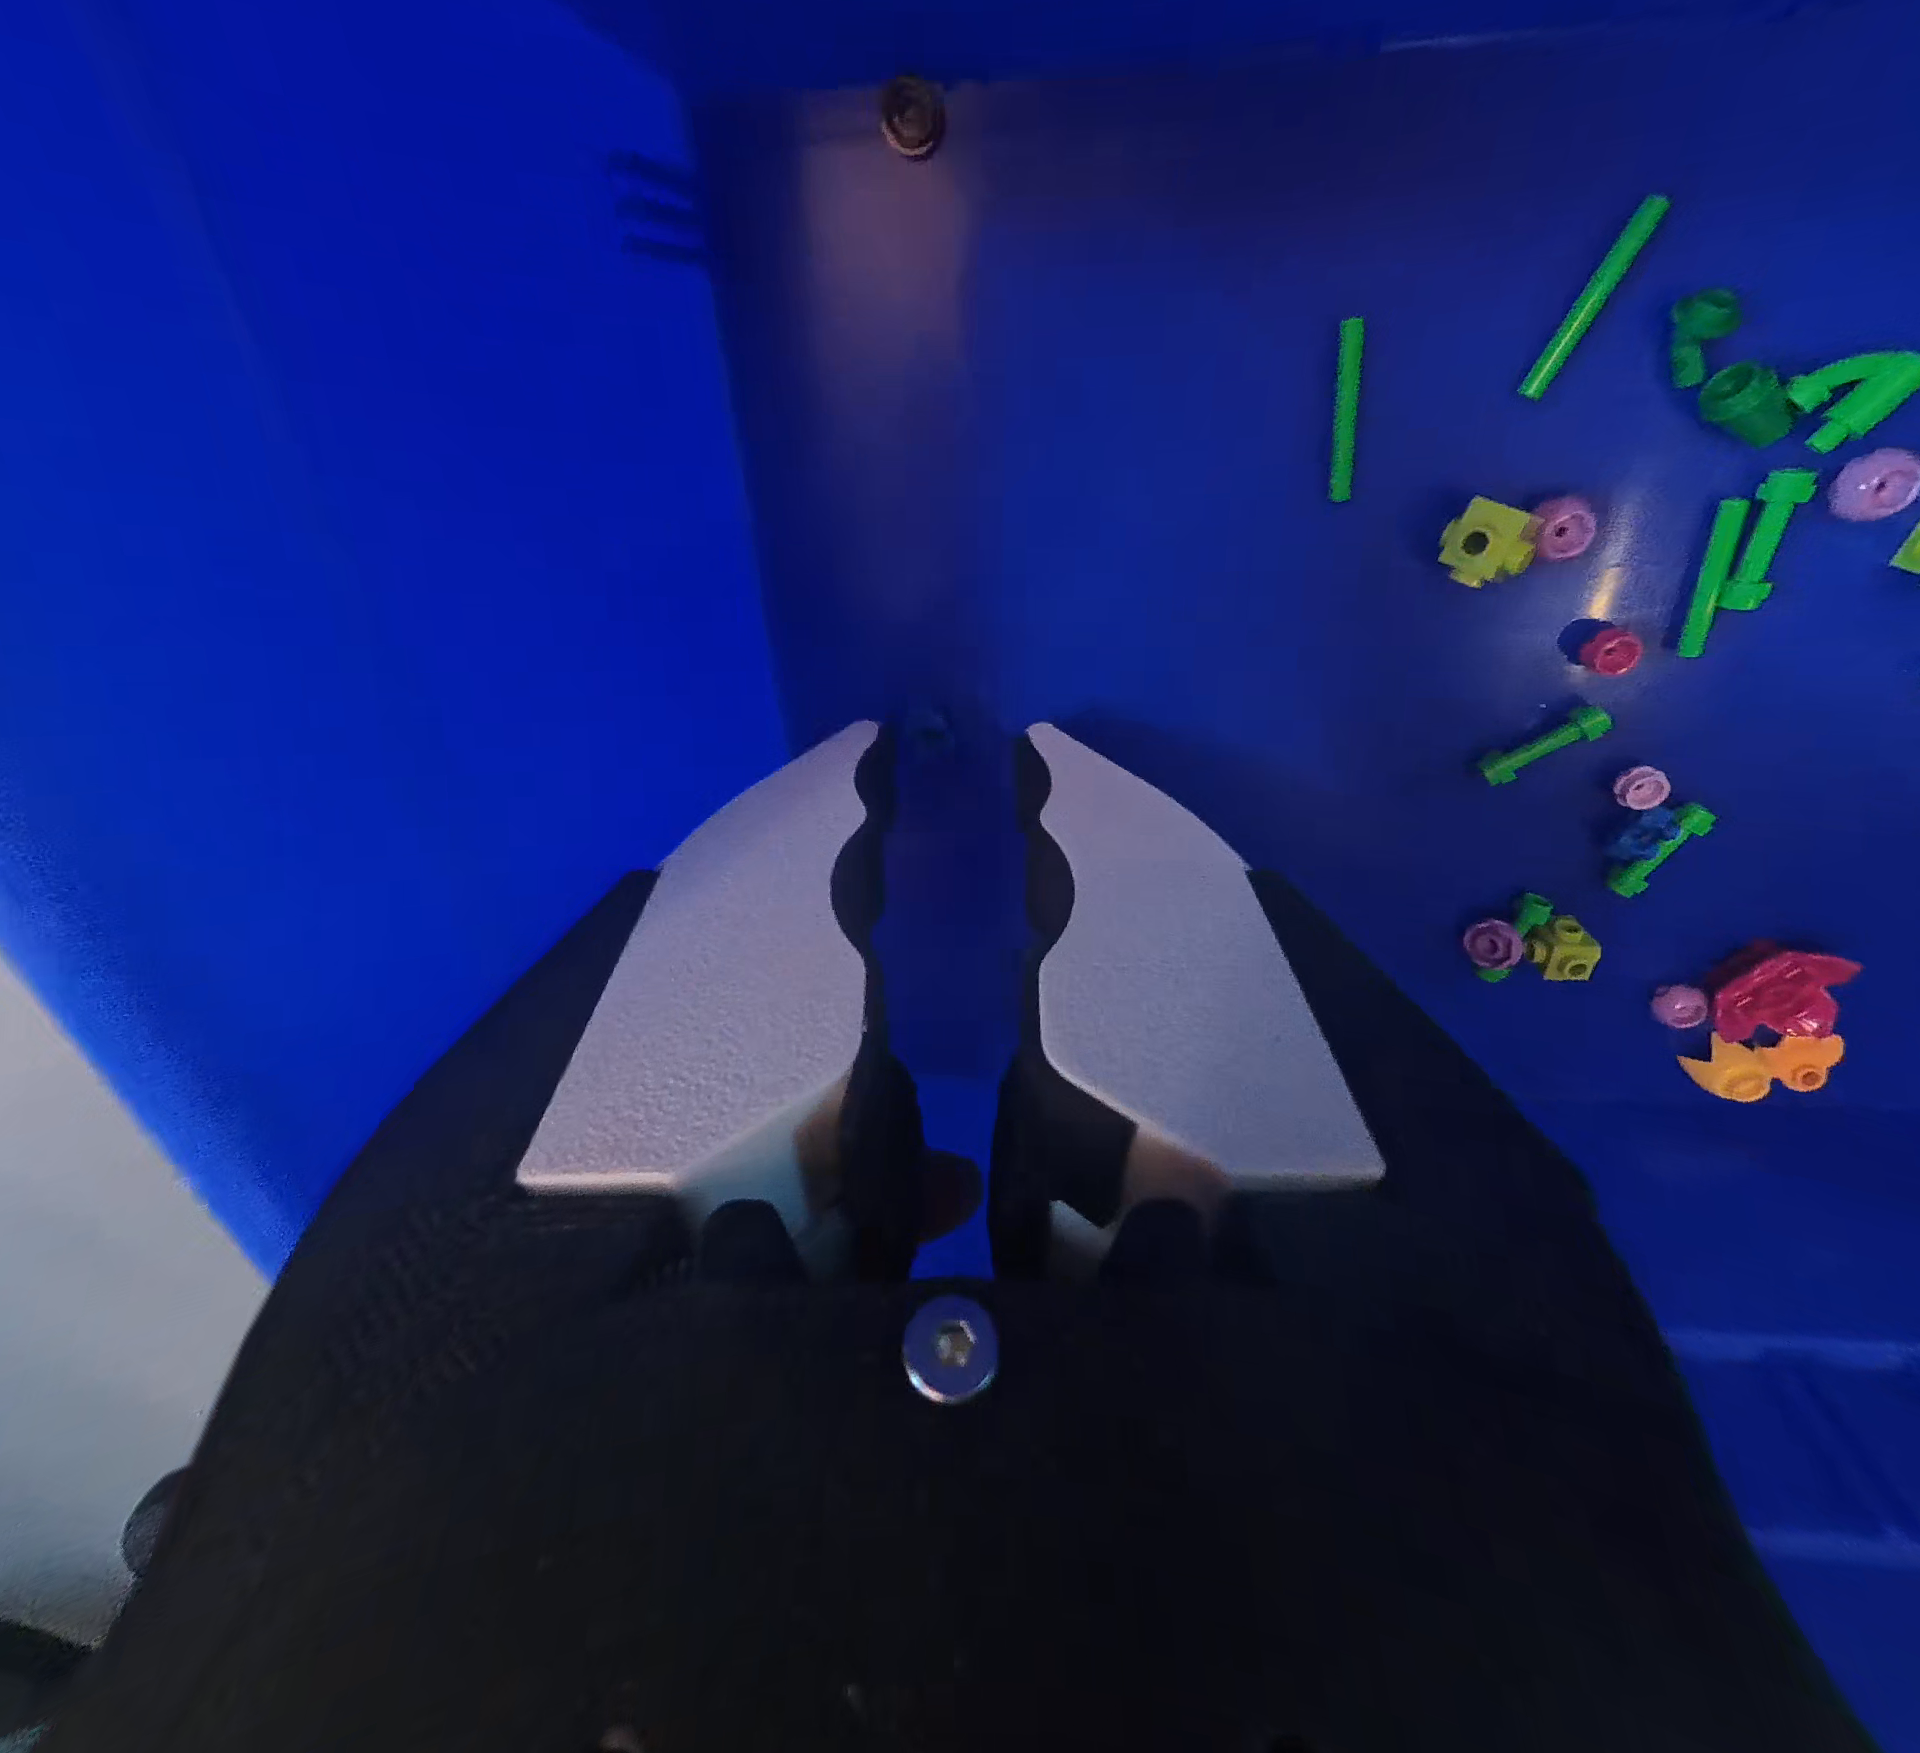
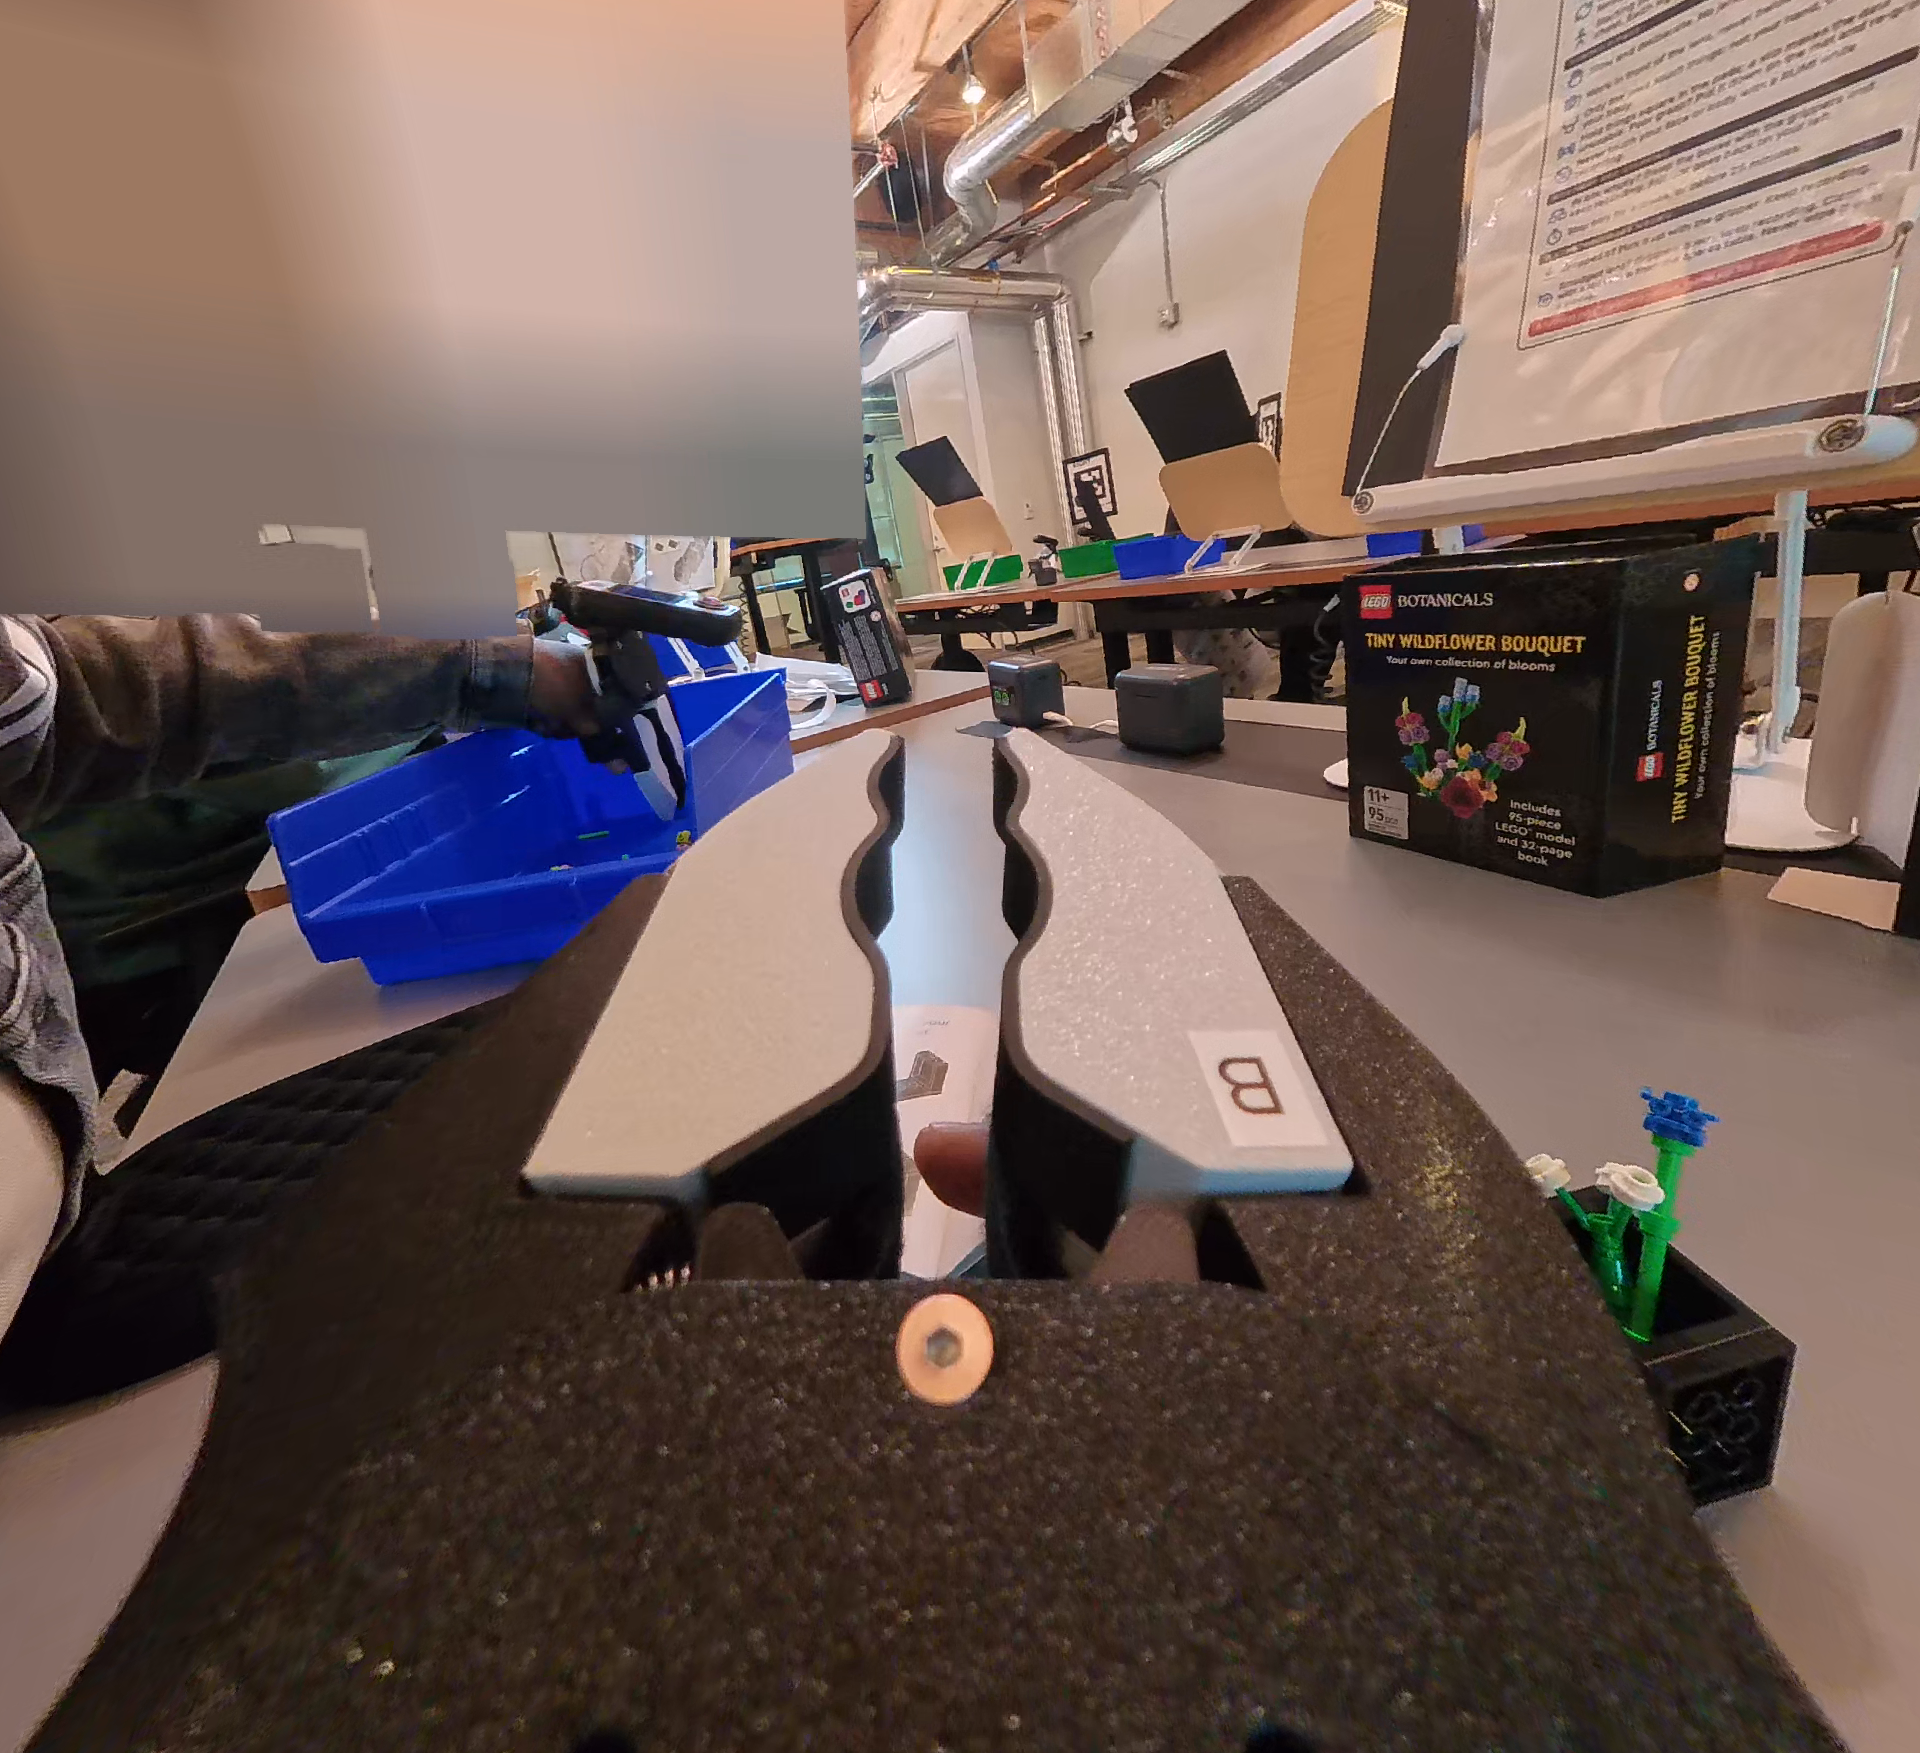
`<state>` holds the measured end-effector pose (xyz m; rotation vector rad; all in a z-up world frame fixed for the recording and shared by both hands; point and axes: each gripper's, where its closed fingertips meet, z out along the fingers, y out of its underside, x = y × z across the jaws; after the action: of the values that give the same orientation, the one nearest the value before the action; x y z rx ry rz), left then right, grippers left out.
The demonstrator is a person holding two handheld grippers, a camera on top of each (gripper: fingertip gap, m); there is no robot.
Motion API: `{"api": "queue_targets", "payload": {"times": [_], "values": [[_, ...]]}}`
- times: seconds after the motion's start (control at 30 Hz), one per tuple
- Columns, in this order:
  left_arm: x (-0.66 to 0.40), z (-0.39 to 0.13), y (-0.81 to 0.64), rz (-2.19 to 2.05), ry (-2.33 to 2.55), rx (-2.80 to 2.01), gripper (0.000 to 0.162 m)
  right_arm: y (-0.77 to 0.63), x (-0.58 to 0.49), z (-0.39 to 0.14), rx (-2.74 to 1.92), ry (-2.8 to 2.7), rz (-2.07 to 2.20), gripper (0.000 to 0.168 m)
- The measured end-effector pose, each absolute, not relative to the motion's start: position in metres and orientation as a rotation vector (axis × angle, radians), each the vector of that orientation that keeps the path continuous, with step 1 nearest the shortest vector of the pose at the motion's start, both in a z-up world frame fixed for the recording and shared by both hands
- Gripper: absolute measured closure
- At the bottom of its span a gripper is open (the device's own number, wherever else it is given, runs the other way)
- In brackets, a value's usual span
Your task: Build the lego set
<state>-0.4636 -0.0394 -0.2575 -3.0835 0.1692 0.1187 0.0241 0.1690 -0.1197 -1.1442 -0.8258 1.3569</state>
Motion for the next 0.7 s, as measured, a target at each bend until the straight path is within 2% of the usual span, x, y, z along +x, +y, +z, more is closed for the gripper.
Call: {"api": "queue_targets", "payload": {"times": [0.13, 0.3, 0.4, 0.57, 0.7], "values": [[-0.458, -0.260, -0.040, 0.009, 0.102, -3.096, 0.150, 0.169, 0.024, -0.119, -1.142, -0.821, 1.358, 0.152], [-0.446, -0.255, -0.037, 0.035, 0.272, -3.046, 0.150, 0.170, 0.025, -0.119, -1.141, -0.810, 1.361, 0.152], [-0.426, -0.226, -0.024, 0.059, 0.394, -2.890, 0.150, 0.168, 0.026, -0.118, -1.124, -0.817, 1.358, 0.151], [-0.316, -0.149, 0.007, 0.003, 0.696, -2.554, 0.151, 0.162, 0.027, -0.114, -1.077, -0.835, 1.356, 0.152], [-0.196, -0.136, 0.027, -0.026, 1.010, -2.447, 0.151, 0.163, 0.036, -0.105, -1.046, -0.793, 1.333, 0.153]]}}
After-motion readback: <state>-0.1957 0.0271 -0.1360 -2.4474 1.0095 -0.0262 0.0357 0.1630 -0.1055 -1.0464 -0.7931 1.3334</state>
